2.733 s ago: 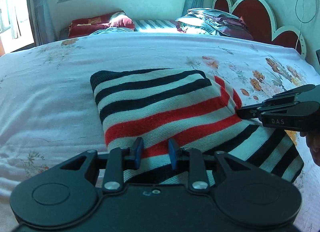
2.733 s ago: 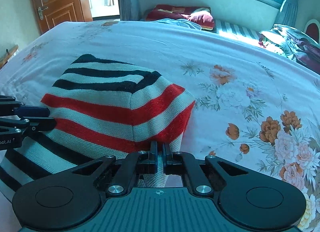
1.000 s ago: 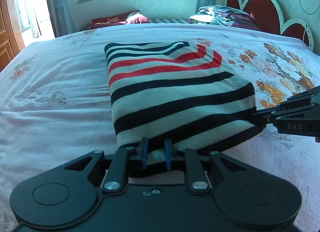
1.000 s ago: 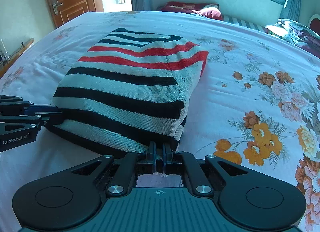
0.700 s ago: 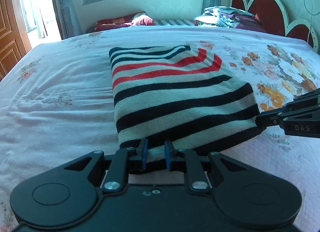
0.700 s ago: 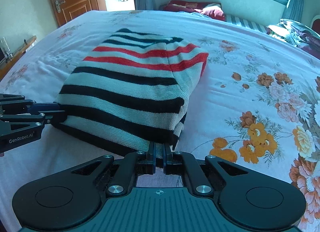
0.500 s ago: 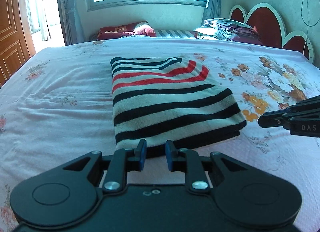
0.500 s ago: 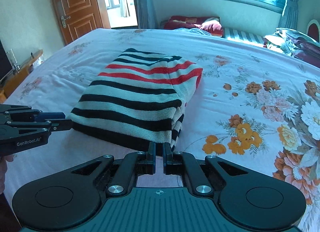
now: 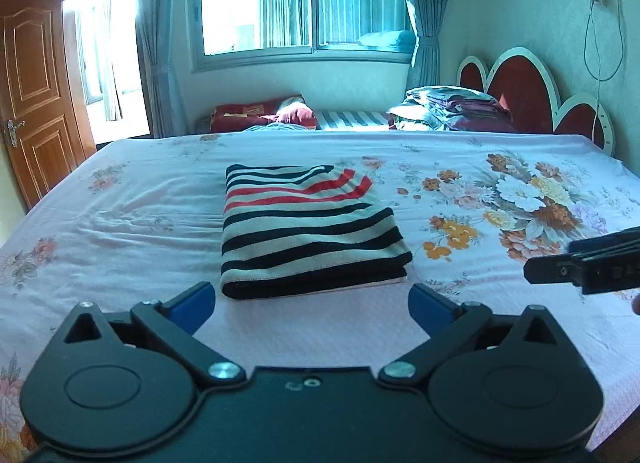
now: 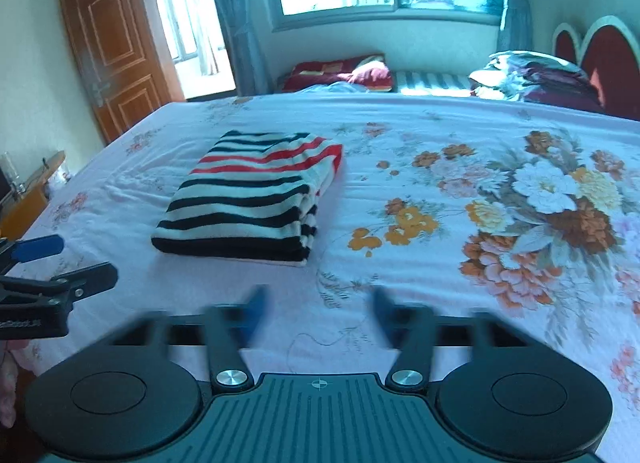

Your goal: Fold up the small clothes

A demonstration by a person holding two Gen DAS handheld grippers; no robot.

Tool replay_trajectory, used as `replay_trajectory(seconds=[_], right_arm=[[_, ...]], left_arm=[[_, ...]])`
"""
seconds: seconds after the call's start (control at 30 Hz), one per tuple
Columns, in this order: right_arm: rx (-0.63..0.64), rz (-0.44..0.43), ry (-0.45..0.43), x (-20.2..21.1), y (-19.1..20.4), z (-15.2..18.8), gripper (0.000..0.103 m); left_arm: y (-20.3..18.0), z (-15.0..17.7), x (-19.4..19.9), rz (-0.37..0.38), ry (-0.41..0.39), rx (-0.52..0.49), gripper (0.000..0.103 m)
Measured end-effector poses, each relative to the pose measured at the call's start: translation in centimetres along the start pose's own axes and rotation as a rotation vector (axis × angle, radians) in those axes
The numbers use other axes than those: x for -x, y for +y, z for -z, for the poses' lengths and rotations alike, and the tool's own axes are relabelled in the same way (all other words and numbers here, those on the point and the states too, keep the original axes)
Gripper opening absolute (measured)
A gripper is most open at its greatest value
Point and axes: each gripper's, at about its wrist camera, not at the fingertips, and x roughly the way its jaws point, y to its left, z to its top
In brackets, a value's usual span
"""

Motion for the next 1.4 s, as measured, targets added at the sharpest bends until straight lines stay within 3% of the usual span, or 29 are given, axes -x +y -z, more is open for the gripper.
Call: replay_trajectory(seconds=[0.03,0.27,0.57,0.97,1.4], right_arm=[[0.002,0.007,-0.064,1.2,-0.1,0.6,0.103],[0.008,0.037,-0.109,6.3,0.3,3.0,0.103],[0.051,0.092,-0.086,11.0,1.4,5.4,0.103],[0.016,0.105,-0.131,14.3,1.0,5.6,0.103],[0.026,0.111,-0.112,14.0,0.9,5.4,0.103]], left_arm=[[-0.3,0.2,0.9,-0.004,-0.008,-0.001,0.103],[-2.5,1.3,6.0,-0.012,-0.035,-0.018,0.103],[-5.2,2.3,10.9,0.022,-0.081,-0.024,0.103],[-6.4,2.3,12.3,0.031,-0.123,-0.042,0.103],[-6.5,2.2,12.1,0.024,-0.122,-0.034,0.103]])
